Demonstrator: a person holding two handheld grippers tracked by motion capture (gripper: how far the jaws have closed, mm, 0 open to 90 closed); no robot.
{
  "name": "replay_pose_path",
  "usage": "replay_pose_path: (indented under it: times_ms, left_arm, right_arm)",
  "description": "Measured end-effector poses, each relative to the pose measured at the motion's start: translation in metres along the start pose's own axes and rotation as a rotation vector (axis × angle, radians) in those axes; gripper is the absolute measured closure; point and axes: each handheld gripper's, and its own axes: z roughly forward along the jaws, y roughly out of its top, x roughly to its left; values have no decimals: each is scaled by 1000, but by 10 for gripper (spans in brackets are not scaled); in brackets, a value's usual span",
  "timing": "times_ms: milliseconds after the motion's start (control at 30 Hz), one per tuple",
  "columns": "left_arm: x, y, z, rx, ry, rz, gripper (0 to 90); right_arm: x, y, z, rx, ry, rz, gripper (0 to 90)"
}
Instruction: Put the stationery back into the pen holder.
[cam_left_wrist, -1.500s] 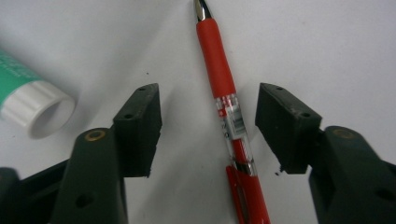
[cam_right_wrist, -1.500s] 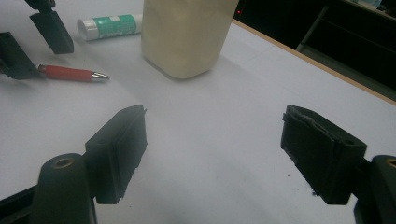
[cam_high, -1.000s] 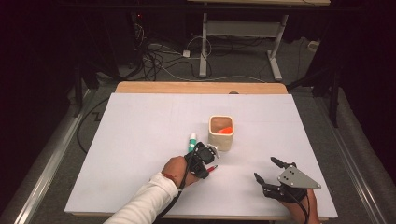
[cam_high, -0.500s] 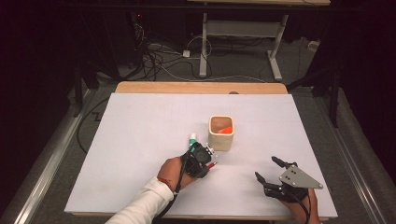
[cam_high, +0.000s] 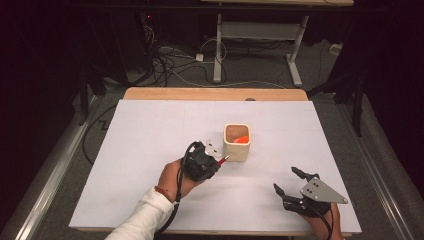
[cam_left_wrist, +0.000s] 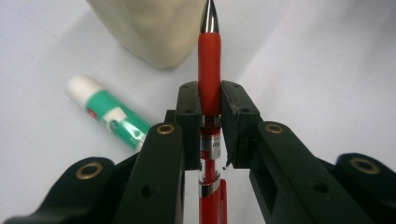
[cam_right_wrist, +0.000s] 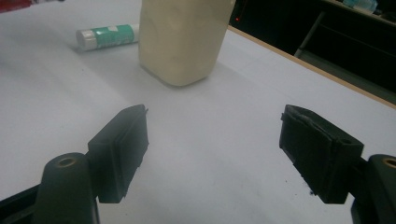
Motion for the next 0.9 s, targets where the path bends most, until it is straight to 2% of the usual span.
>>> replay_pose_path:
  times_ms: [133,467,800,900]
  left_arm:
    - [8,-1,-8,-74,4,-2,763]
    - [21,-2,-17,-222,20,11,763]
    - [37,0,-24,-392,17,-13,762]
    - [40,3,-25,-425,12,-19,763]
  right_arm:
    - [0,0,0,-1,-1,3,241]
    - [-1,-2,0,-2,-3,5,241]
    - [-1,-2,1,-3,-1,5,241]
    - [-1,-2,1,-2,-1,3,241]
